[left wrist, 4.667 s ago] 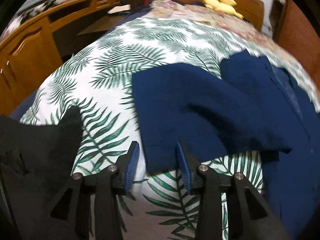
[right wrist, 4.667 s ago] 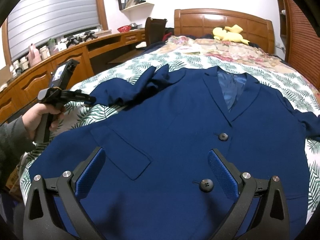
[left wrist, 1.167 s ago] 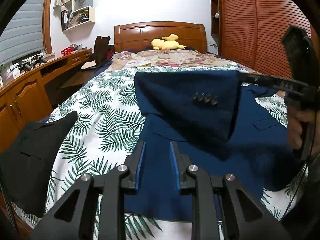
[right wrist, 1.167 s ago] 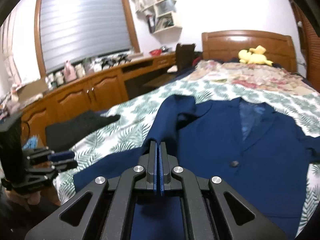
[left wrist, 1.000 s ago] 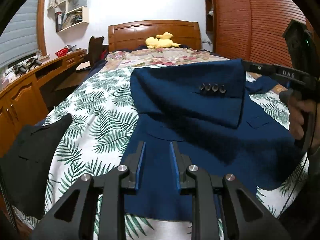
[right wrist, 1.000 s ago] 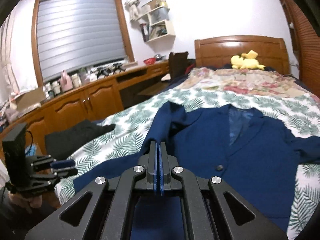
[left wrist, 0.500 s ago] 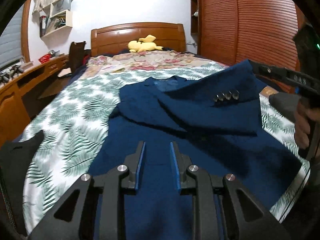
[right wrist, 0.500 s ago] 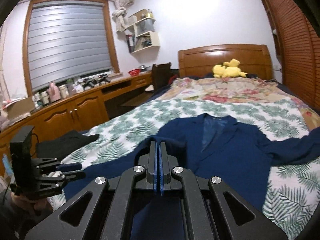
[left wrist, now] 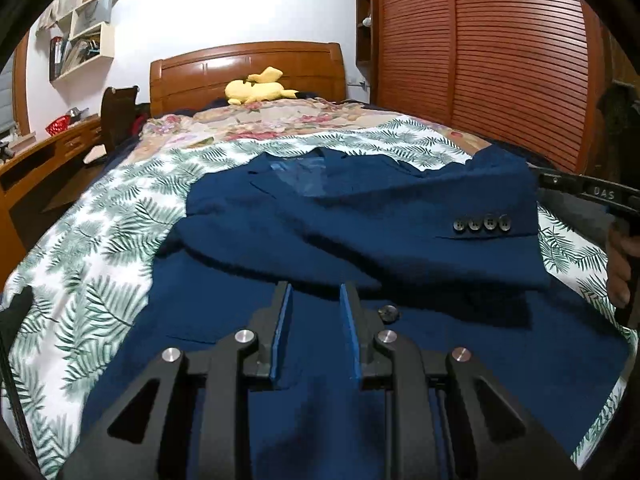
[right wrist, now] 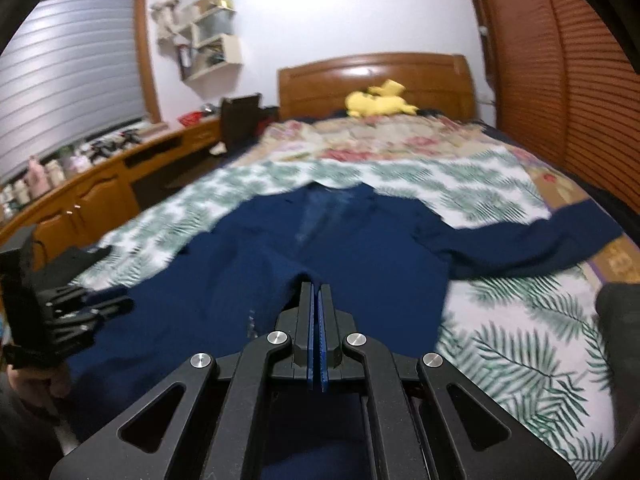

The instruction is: Fold large clothes

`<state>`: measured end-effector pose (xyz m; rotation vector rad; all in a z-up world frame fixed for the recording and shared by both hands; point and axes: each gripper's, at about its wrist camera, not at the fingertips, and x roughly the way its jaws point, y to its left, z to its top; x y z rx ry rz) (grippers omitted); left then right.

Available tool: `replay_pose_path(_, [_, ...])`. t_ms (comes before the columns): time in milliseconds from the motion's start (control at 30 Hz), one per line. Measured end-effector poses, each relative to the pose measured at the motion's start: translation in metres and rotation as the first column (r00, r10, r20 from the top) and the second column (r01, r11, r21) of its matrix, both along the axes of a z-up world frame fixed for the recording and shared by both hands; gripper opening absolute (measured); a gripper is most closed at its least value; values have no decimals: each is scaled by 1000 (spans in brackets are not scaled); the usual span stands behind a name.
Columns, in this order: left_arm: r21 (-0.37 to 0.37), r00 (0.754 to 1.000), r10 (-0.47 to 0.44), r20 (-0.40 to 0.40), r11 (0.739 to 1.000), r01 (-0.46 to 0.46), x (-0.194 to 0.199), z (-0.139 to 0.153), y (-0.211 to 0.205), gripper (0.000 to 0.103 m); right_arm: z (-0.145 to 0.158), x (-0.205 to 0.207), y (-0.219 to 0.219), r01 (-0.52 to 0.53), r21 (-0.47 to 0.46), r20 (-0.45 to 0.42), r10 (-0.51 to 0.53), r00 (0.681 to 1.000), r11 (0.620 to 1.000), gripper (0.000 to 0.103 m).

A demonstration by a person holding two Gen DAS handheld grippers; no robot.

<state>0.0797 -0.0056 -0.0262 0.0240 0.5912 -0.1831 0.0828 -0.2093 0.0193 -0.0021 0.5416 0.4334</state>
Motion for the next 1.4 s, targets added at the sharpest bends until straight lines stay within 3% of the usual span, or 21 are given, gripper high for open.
replay_pose_path(333, [15, 999, -44, -14, 999, 45, 5, -11, -24, 22, -29, 19, -26, 139, -102, -52, -145, 988, 985, 2])
replay_pose_path(400, [15, 999, -54, -10, 998, 54, 4, -10, -29, 22, -28, 19, -30, 184, -121, -37, -190, 981, 975, 14])
replay_pose_path(433, [16, 998, -58, -8, 998, 58, 4, -10, -31, 22, -28, 20, -32, 194, -117, -35, -199, 979, 974, 33])
replay_pose_path(467, [17, 998, -60, -7, 998, 60, 4, -11, -33, 22, -27, 20, -35, 188, -91, -36, -192, 981, 978, 46])
replay_pose_path(500, [19, 998, -64, -8, 998, 64, 4, -12, -35, 22, -28, 20, -36, 180, -79, -40, -184, 982, 980, 47])
replay_pose_path(667, [51, 997, -71, -7, 996, 71, 2, -19, -43, 22, -43, 31, -27, 129, -88, -95, -137, 986, 988, 47])
replay_pose_path(833, [33, 998, -68, 14, 997, 67, -1, -16, -40, 22, -67, 49, -26, 113, -113, -183, -132, 974, 987, 46])
replay_pose_path(1000, [10, 997, -70, 14, 997, 70, -1, -16, -36, 24, -82, 58, -25, 94, -125, -258, -124, 958, 988, 32])
replay_pose_path(1033, [5, 997, -71, 17, 997, 71, -2, -15, -36, 27, -84, 59, -25, 89, -127, -263, -120, 957, 988, 22])
replay_pose_path(1067, [-1, 997, -73, 20, 997, 73, -3, -15, -36, 28, -84, 58, -24, 81, -130, -261, -113, 959, 988, 6])
replay_pose_path(1167, [-13, 997, -76, 31, 997, 76, -4, -13, -35, 32, -81, 54, -20, 67, -151, -234, -102, 967, 986, 2])
replay_pose_path(1300, [-31, 996, -77, 51, 996, 79, -6, -9, -34, 38, -70, 48, -25, 125, -158, -148, -149, 978, 979, 1])
replay_pose_path(1400, [-31, 996, -74, 51, 997, 76, -6, -8, -34, 39, -68, 49, -29, 145, -150, -142, -167, 976, 978, 1])
